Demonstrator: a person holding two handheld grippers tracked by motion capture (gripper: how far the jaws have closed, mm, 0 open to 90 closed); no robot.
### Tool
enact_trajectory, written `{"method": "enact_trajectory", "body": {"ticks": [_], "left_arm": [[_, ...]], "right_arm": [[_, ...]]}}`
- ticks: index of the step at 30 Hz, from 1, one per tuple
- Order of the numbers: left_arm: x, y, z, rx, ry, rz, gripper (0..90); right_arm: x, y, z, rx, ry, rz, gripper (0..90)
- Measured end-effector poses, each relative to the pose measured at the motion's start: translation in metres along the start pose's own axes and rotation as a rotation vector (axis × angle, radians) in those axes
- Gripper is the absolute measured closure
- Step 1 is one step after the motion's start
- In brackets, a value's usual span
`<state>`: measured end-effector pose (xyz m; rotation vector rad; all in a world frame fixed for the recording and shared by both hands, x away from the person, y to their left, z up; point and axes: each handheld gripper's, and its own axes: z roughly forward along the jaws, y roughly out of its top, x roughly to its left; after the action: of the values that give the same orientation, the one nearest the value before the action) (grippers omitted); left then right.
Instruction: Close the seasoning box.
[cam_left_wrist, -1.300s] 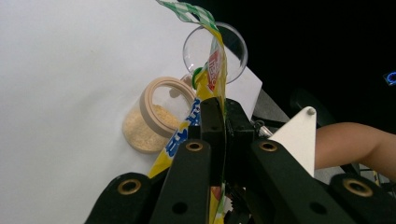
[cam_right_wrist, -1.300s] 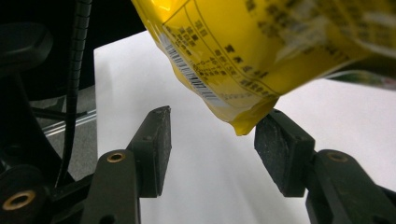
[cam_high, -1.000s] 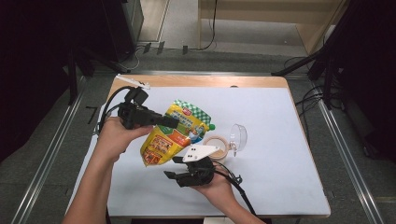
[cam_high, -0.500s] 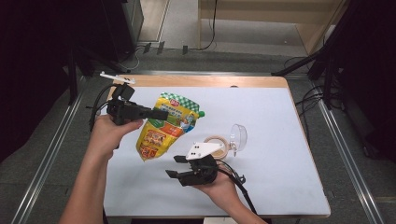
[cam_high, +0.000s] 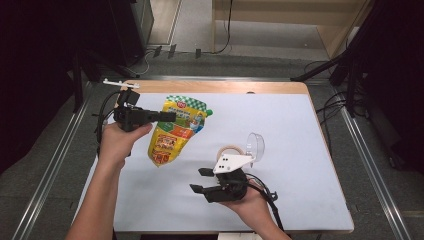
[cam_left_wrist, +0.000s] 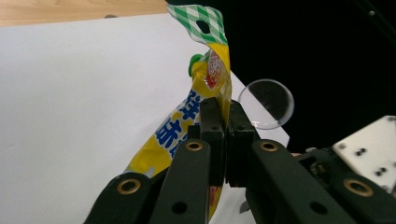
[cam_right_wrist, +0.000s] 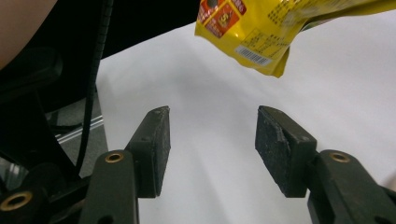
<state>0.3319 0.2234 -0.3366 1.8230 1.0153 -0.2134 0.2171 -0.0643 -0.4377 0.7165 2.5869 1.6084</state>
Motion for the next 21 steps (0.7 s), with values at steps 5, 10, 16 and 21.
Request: {"method": "enact_trajectory", "body": {"ticks": [5,10,16,21], "left_arm": [[0.004,-0.001,0.011,-0.006,0.033,0.017,89.6],[0.011,-0.003,0.026,-0.033,0.048,0.021,89.7],[0.022,-0.009,0.043,-0.021,0.058,0.018,89.7],[0.026,-0.011,0.046,-0.026,0.056,0.025,89.3]], "right_arm": [[-0.002,-0.005,-0.011,-0.002,-0.018,0.022,46.4],[-0.005,-0.009,-0.012,0.002,-0.027,0.025,46.4],[-0.006,-0.011,-0.008,0.018,-0.031,0.021,46.4],[-0.007,-0.012,-0.007,0.019,-0.032,0.022,46.4]]}}
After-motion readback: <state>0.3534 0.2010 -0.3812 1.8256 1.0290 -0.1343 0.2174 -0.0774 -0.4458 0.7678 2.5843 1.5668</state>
